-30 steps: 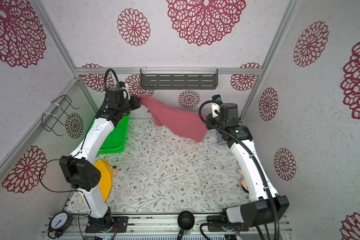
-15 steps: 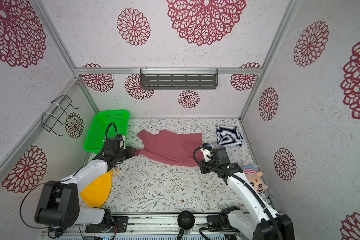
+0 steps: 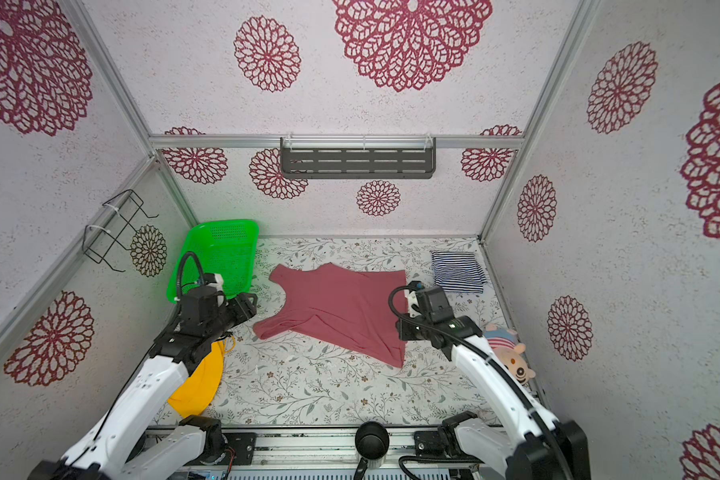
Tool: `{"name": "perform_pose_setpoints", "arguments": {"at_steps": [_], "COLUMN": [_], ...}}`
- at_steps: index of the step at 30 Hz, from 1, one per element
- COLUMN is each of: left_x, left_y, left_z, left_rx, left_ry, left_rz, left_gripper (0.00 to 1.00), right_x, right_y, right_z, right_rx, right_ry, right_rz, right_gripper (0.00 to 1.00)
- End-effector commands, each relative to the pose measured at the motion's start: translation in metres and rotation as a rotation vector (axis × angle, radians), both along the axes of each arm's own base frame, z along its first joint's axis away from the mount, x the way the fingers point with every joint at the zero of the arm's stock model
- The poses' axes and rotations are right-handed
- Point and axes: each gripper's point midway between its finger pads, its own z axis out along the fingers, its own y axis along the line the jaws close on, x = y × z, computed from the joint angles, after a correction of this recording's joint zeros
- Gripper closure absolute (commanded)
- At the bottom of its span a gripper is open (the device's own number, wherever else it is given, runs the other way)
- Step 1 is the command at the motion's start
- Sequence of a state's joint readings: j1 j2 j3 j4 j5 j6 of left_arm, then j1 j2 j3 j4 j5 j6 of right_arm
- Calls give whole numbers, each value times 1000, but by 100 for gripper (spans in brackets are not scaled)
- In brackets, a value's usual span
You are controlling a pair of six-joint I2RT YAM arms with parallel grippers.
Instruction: Fold and stack the tank tops
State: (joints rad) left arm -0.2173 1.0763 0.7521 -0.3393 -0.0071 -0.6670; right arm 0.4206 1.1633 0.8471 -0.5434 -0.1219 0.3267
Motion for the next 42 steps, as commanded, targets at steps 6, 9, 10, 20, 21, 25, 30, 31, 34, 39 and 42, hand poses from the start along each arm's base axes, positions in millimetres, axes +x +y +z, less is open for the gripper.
{"name": "perform_pose_setpoints", "arguments": {"at_steps": [6, 9, 10, 20, 21, 25, 30, 31, 34, 39, 42], "left_x": [-8, 5, 10, 52, 56, 65, 61, 60, 56, 49, 41], "left_y": [-12, -32, -42, -124, -129, -151, -157, -155, -156, -159, -158], "left_z": [-69, -61, -60, -96, -100, -116, -136, -138, -140, -142, -144], "left_rx": [83, 21, 19, 160, 162, 172, 214, 234, 247, 265, 289], "left_ry": [257, 219, 220, 310, 316, 348, 416, 423, 432, 448, 468], "left_rz": [22, -23, -51, -338, -356, -418, -423, -415, -408, -418, -422], "left_gripper": [56, 61, 62, 47, 47, 41, 43, 45, 52, 62, 67], "right_x": [-11, -20, -22, -35, -35, -37, -37, -37, -38, -38, -39], "right_y": [-15, -7, -6, -18, -19, -22, -27, -28, -32, -35, -38], "right_z": [-25, -41, -46, -61, -62, -63, -62, -62, -65, -66, -65], "right_rx": [-111, -67, -59, -36, -34, -29, -20, -21, -24, -27, -29], "right_ry": [61, 102, 115, 151, 151, 152, 149, 147, 151, 154, 151], "right_rz": [-143, -126, -128, -210, -212, -226, -245, -249, -254, -256, -263], "right_gripper": [73, 77, 81, 64, 64, 60, 56, 56, 56, 56, 56]}}
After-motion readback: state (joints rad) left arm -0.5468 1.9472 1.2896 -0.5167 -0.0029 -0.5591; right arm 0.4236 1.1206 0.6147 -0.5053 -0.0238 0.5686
